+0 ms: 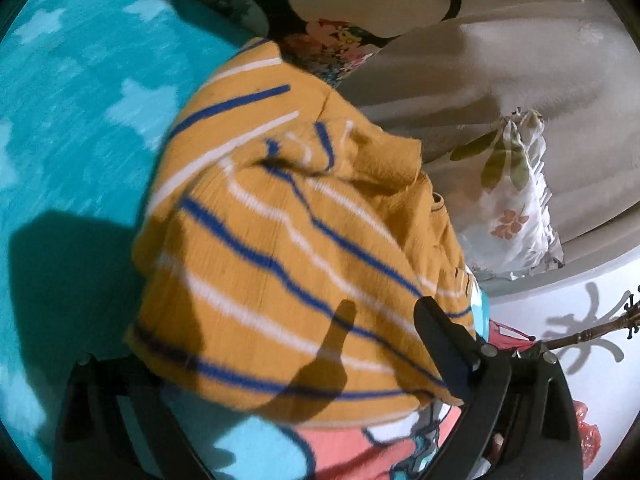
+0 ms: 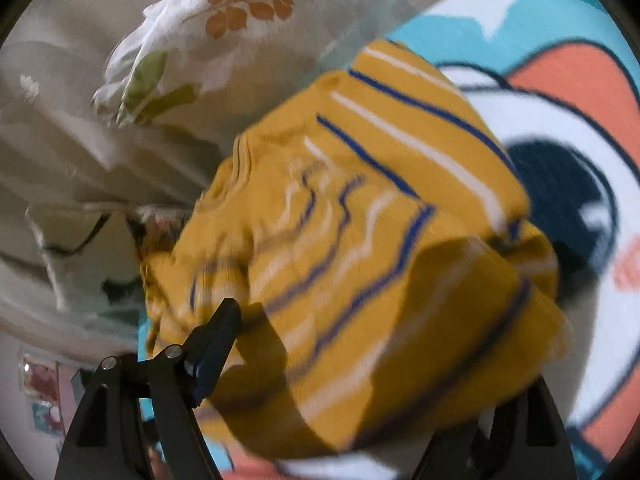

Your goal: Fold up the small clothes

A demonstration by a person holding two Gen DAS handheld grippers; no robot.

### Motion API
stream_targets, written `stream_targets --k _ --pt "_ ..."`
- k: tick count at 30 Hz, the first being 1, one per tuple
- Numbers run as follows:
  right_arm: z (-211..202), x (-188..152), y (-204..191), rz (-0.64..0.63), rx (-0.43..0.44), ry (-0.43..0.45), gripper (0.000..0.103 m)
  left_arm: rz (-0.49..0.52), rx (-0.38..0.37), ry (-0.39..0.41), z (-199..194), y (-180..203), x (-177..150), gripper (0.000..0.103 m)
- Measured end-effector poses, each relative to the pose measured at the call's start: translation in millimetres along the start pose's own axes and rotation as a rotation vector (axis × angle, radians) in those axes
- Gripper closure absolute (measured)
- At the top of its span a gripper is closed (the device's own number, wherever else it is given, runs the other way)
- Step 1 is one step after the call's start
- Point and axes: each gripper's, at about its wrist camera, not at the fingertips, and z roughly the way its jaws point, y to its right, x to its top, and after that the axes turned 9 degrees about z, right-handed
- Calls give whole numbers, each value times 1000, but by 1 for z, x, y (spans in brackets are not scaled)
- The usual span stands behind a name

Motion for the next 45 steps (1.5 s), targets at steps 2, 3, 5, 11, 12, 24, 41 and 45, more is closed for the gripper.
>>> stream_targets --k 2,3,5,11,12,24,41,45 --pt "6 5 -7 -14 -69 19 38 15 47 -10 3 3 5 40" --pt "7 6 -9 -23 -104 23 56 30 76 -38 7 3 5 66" --pt "9 8 -4 -12 -93 -15 74 10 51 -85 11 -5 3 84" --pt "-21 -1 9 25 -9 -76 81 46 65 -54 -31 16 -21 85" --pt "-29 -5 9 20 4 -87 81 47 66 -51 -41 21 -28 85" --pt "-105 -86 83 -32 36 -276 61 -6 221 -16 -125 3 -165 77" --pt "-205 -119 91 -204 -111 -38 49 617 556 50 -93 77 -120 33" --pt "-203 -135 90 -137 -171 -16 49 842 634 -12 -47 80 -113 33"
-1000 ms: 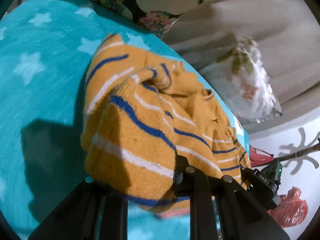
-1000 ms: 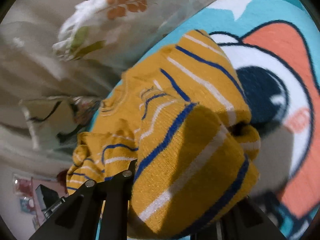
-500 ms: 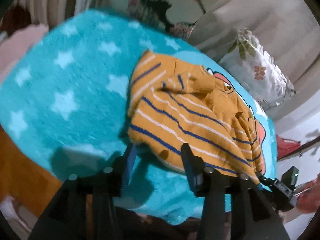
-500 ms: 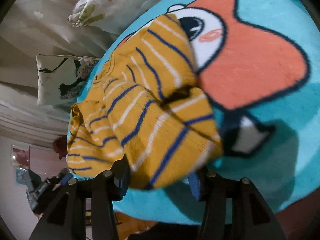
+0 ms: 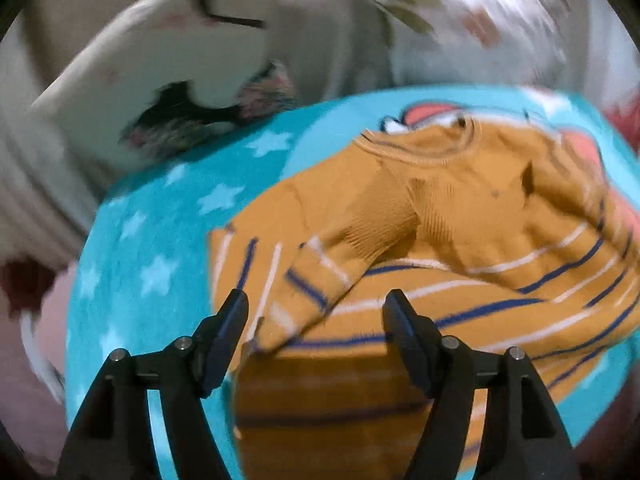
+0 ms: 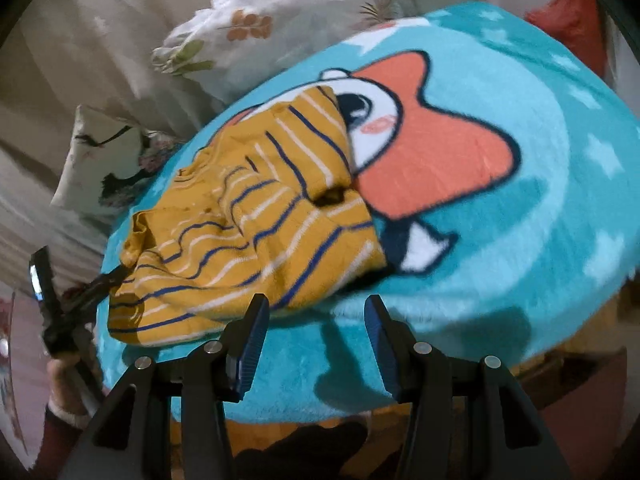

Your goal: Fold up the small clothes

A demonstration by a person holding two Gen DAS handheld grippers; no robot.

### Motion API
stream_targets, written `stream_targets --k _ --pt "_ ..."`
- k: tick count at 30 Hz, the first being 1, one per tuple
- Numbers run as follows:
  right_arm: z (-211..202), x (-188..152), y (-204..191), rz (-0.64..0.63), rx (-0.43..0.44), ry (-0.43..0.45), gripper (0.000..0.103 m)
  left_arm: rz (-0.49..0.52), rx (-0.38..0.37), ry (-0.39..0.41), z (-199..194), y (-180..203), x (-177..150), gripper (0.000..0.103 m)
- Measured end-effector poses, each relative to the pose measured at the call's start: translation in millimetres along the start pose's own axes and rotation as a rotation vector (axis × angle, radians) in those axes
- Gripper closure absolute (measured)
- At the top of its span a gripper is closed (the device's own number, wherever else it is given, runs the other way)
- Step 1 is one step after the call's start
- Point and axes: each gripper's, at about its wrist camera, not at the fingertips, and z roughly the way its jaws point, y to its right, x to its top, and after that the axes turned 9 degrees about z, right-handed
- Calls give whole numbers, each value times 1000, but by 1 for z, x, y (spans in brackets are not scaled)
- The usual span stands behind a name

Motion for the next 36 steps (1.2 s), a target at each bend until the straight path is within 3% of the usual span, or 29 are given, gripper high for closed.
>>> stream_targets --k 1,2,4,7,8,9,12,14,17,20,24,29,33,35,36 --pt "1 -2 -1 11 -17 5 49 14 -25 -17 8 -2 2 50" --pt "2 -5 -3 24 -33 13 49 5 -55 -40 17 -9 3 93" --pt "1 -11 -6 56 -52 24 49 -108 -137 -68 28 -37 4 93" --pt "1 -19 -13 79 -82 38 49 -369 -278 -78 42 -100 -3 94" --pt "1 -20 -14 87 -89 42 49 -424 -286 -88 47 -116 -6 96" --pt "1 -21 -15 94 -91 45 49 -450 -274 -91 49 -125 -8 96" --pt "3 -20 -28 92 -100 58 49 -540 -408 -84 56 -151 -15 89" --pt "3 -17 -38 79 -109 73 49 -605 -467 -67 52 -162 -25 73" --pt "4 -7 -53 63 -115 96 48 -684 -459 -44 38 -178 -39 60" --pt "6 7 -67 36 -117 118 44 -724 -475 -11 18 -188 -51 58" --pt "20 31 -87 -38 -158 142 39 -598 -446 34 -13 -167 -47 49" --pt "56 71 -96 -129 -240 133 38 -411 -496 13 -21 -104 -40 45" --pt "96 87 -107 -235 -226 44 31 -321 -444 -53 -13 -62 -41 45" --pt "121 87 -117 -340 -239 -14 31 -294 -397 -58 -17 -52 -41 45" --pt "128 87 -120 -384 -244 -30 36 -294 -381 -57 -21 -50 -41 45"
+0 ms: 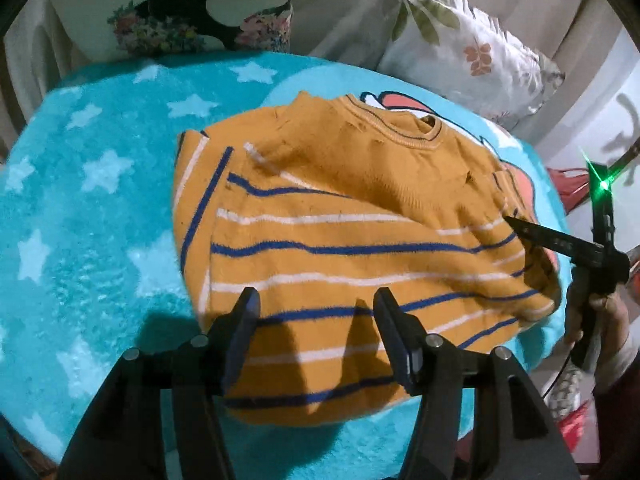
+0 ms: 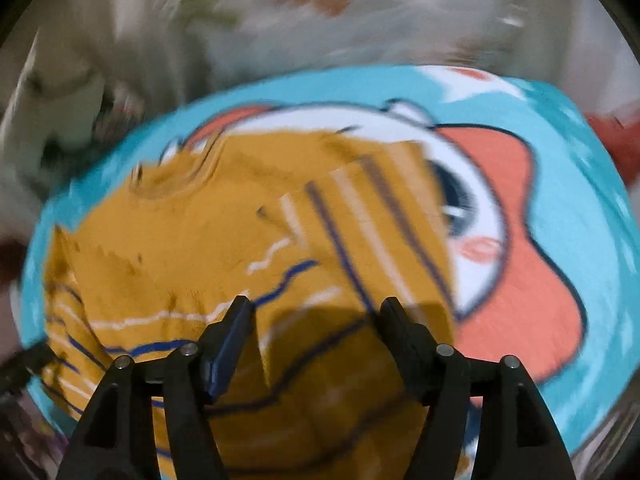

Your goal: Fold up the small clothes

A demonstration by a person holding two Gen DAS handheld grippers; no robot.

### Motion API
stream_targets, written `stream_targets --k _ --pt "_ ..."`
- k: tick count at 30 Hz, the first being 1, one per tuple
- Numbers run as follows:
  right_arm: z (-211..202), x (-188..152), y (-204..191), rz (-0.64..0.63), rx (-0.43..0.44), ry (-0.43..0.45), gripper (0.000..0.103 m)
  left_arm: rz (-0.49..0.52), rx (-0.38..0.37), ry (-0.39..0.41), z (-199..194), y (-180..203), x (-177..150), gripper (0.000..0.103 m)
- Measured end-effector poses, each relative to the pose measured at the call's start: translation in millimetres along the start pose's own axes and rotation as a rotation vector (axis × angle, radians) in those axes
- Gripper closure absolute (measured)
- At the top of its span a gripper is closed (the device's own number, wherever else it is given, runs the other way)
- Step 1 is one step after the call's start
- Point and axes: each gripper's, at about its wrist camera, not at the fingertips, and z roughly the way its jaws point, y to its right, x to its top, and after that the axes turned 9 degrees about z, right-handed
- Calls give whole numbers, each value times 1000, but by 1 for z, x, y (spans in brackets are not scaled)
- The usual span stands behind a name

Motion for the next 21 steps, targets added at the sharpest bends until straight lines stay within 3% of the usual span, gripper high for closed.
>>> stream_targets --k 1,3,5,9,12,14,16,19,21 --pt "3 1 -5 -44 -2 -8 64 -14 9 4 -2 1 -1 45" --pt "-2 7 -4 -50 47 -14 96 -58 25 11 -5 0 -2 42" --pt "-21 17 9 -17 118 40 97 -113 66 8 -6 -1 -3 41" --pt "-48 41 51 80 145 150 97 -208 112 5 -2 -4 -4 40" --pt "-31 57 64 47 95 133 97 -275 127 5 1 0 -9 39" --pt "-4 60 64 0 66 63 95 -279 151 14 -1 6 -9 36" --pt "8 60 65 -23 50 22 78 -291 167 22 -4 10 -9 35" --pt "3 59 67 -12 84 41 58 -308 184 29 -10 14 -11 35" --pt "-11 63 70 -10 110 82 52 -305 192 33 -12 17 -11 35"
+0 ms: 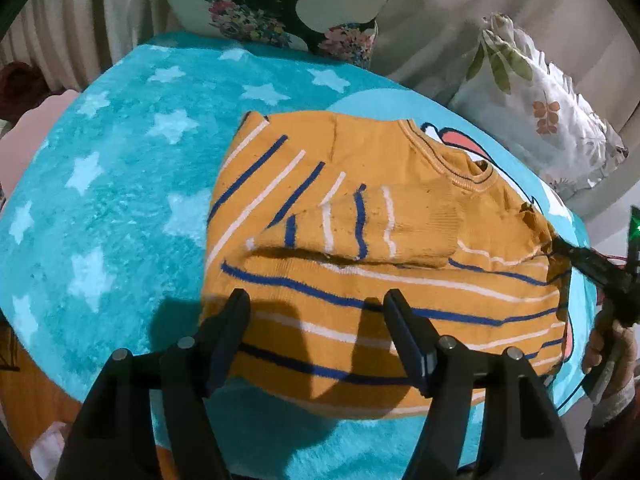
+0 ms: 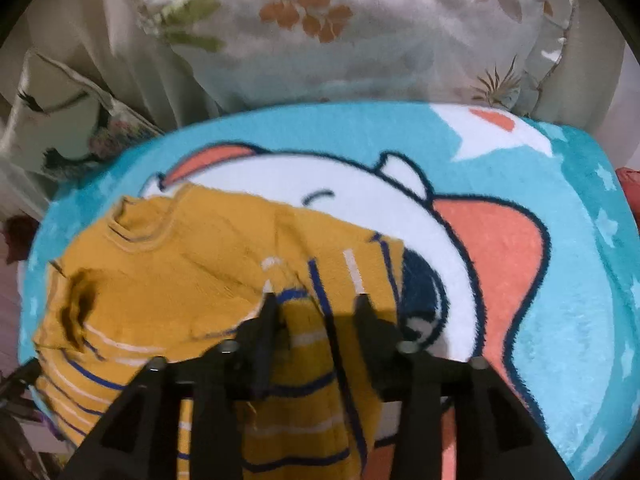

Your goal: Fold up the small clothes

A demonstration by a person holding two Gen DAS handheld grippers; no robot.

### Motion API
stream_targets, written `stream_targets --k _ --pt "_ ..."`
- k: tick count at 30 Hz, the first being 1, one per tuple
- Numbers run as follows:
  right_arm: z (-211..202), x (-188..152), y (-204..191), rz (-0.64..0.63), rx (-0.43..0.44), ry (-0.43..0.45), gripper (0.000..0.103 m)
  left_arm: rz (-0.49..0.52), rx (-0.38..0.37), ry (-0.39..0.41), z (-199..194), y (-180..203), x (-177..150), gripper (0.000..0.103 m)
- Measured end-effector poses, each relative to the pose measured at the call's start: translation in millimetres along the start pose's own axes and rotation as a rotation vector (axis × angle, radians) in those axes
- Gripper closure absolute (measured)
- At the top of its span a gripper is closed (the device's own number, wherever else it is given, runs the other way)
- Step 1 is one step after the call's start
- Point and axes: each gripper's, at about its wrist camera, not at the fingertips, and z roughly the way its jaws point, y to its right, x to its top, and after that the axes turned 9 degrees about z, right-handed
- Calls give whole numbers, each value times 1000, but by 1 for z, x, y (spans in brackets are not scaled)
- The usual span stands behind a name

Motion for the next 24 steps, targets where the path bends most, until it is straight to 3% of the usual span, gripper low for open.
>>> stream_targets --k 3,5,8,9,13,16,19,22,24 --pt "-23 0 -8 -6 20 85 51 41 -22 15 -2 10 2 35" --pt "-34 -1 -15 5 85 102 51 91 -41 -5 5 21 5 35" --pt "-18 -7 -34 -18 212 2 51 160 -94 -26 27 36 18 35" --pt "-9 -10 -39 -35 218 -30 52 173 -102 -20 34 38 22 35" --pt "47 -14 -59 -126 99 -126 52 132 -40 -27 69 25 54 35" --pt "61 1 -60 -136 31 -63 53 22 -77 -18 74 3 75 35" --pt "48 17 -54 -49 -9 7 53 -55 -100 19 61 -17 83 35" --pt "14 17 -45 18 -22 106 39 -54 3 105 31 -30 82 35" --pt "-2 10 -39 28 -14 129 39 -38 52 177 1 -35 76 34"
